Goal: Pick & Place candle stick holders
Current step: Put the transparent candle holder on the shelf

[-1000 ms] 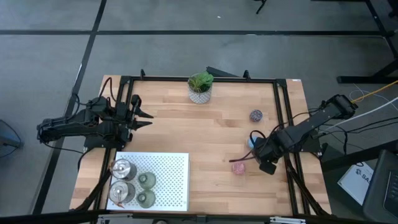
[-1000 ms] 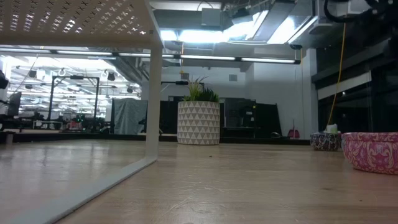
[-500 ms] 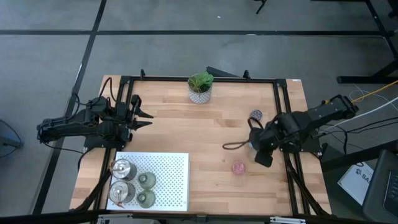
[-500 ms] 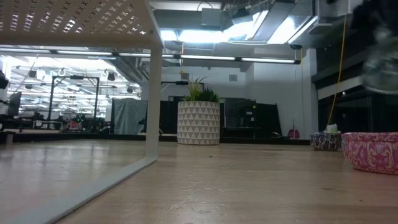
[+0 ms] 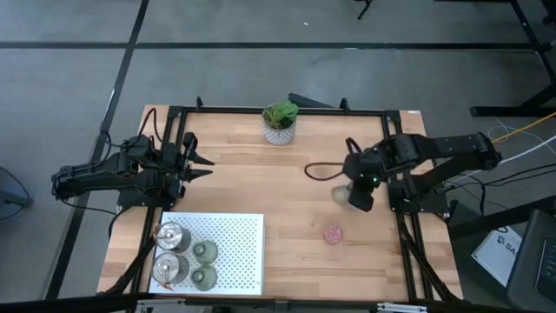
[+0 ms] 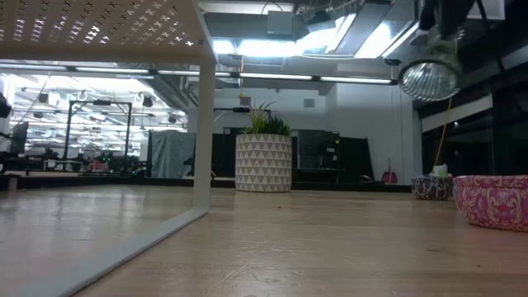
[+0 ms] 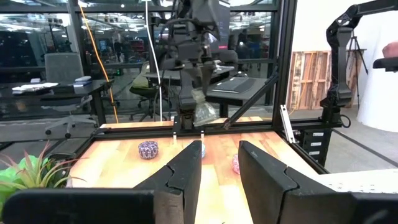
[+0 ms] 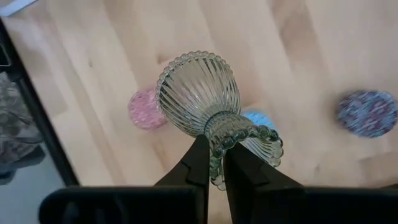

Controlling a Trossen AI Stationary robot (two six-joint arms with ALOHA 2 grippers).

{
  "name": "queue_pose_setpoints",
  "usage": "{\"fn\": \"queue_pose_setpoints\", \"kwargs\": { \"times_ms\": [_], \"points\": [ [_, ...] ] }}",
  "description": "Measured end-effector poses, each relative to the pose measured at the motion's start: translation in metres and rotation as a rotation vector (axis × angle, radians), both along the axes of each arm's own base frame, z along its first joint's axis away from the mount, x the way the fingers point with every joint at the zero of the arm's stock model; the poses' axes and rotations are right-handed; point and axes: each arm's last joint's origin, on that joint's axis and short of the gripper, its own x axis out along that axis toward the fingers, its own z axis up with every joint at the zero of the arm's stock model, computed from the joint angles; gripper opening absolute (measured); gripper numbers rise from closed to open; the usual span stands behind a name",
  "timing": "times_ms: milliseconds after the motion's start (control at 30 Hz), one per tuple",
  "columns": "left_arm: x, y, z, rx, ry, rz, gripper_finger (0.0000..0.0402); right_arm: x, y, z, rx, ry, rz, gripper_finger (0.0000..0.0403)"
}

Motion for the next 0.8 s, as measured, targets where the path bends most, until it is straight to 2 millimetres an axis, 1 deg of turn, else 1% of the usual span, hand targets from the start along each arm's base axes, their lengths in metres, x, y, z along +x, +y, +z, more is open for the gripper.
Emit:
{"fn": "queue_pose_setpoints", "kwargs": {
  "times_ms": [267,400,467,533,733,800],
  "points": [
    [0.0,0.0,0.0,0.026,-0.004,0.001,0.0102,0.005,-0.022,0.001,-0.111,-0.037,0.025,0.0027],
    [0.0,0.0,0.0,0.027,-0.004,0.001,0.0102,0.017,-0.028,0.001,-0.167,-0.103,0.067,0.0027],
    [0.0,0.0,0.0,0.027,-0.005,0.001,0.0102,0.028,-0.03,-0.004,-0.188,-0.116,0.109,0.0027],
    [0.0,0.0,0.0,0.027,-0.005,0.001,0.0102,0.042,-0.032,-0.011,-0.21,-0.127,0.166,0.0027],
    [0.0,0.0,0.001,0.022,-0.013,0.001,0.0102,0.089,-0.039,-0.044,-0.264,-0.128,0.394,0.0027],
    [0.0,0.0,0.001,0.02,-0.014,0.001,0.0102,0.104,-0.042,-0.055,-0.288,-0.14,0.445,0.0027]
  ]
}}
